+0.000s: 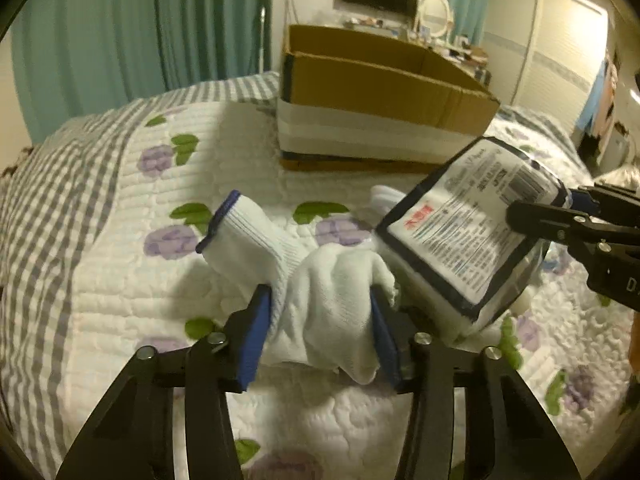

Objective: Organize soft objects
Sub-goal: 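Lower the gloves and package into the box and open both grippers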

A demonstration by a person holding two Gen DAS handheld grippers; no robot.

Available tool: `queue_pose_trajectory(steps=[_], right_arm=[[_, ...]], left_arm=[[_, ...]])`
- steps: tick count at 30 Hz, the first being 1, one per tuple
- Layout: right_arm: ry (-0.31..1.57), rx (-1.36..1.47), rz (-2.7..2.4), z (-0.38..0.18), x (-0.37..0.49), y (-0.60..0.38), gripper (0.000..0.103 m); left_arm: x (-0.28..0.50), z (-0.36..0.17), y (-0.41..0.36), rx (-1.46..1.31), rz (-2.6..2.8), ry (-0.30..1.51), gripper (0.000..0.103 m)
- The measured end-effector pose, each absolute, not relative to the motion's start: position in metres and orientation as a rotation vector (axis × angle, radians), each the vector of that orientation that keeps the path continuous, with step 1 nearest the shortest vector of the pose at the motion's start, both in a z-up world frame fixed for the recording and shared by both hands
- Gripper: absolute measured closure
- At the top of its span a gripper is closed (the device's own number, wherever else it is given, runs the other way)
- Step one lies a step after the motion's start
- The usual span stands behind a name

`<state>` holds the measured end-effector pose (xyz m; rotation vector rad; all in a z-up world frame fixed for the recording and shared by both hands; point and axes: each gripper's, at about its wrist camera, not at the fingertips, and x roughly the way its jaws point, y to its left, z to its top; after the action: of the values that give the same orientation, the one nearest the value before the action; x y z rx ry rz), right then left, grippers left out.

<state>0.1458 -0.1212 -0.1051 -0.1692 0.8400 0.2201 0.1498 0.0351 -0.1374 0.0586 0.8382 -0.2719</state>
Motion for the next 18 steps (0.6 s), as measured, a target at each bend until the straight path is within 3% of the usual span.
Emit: queue_pose_trajectory(steps=[9,18], right_arm=[[0.659,-0.201,0.219,-0.038,0.119,-0.122,0.070],[0.527,-0.211,0.204,0.045,0.129,-0.137,0.070]], left_arm=[[0.130,-0.101,0.050,-0.029,-0.252,0.810,0.061],[0.126,-0.009,0.034,-0.013,-0.255,0.641,0.061]])
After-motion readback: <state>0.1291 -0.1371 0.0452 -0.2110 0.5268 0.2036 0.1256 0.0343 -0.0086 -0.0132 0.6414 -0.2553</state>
